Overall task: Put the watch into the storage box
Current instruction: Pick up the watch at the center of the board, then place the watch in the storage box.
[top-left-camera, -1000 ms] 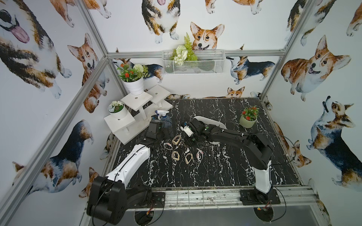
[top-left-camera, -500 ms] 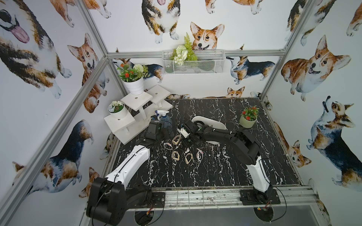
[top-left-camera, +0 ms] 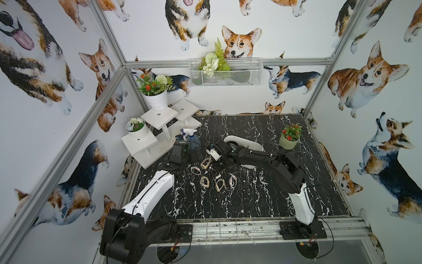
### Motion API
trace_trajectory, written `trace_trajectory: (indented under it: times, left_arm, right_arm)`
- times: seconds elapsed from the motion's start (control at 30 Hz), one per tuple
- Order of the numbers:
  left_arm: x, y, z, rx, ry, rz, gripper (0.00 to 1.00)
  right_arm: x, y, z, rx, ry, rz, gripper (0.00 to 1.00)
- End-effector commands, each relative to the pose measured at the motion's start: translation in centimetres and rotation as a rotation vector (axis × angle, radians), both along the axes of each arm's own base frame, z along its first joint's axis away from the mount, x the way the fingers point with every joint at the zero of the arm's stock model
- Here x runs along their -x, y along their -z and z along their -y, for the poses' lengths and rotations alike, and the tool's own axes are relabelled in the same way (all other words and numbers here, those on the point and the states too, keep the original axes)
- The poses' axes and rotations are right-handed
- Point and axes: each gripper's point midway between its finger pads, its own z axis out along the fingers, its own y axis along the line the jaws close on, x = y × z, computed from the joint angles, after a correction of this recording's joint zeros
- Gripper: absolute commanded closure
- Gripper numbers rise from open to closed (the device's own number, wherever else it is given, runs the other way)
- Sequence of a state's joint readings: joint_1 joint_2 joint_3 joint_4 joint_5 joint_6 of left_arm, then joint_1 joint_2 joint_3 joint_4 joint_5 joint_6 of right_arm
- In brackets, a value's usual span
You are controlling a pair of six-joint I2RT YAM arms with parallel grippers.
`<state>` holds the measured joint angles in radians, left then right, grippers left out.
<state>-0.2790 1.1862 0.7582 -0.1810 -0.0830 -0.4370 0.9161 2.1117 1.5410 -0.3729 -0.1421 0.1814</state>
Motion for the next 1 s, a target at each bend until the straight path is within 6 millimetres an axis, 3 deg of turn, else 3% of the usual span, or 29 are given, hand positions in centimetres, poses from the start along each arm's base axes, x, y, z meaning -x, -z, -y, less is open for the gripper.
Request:
trace_trajectory:
  times: [0.0,0.2,0.4,0.77,0.97]
  left_arm:
    - [-0.2,-0.5,0.7,0.019,0.037,0.028,0.0]
    - [-0.1,-1.5,2.8,0.088,0.14,0.075,0.0]
    - [0.2,-2.7,5.9,0.177,0.283,0.117,0.0]
    - [1.2,-2.0,12.6,0.185,0.511,0.081,0.0]
    - [1.7,-1.4,15.3,0.168,0.594,0.061,0.0]
  right_arm:
    - [0.4,-2.8,-0.9,-0.082,-0.024,0.021,1.0]
    - [0.1,-8.1,0.1,-0.179,0.008,0.096,1.0]
    - [-1.5,-10.5,5.2,-0.187,0.14,0.121,1.0]
    - [-5.8,-8.7,18.0,-0.003,0.441,0.125,1.0]
    - [-8.2,-6.2,22.2,0.116,0.521,0.089,1.0]
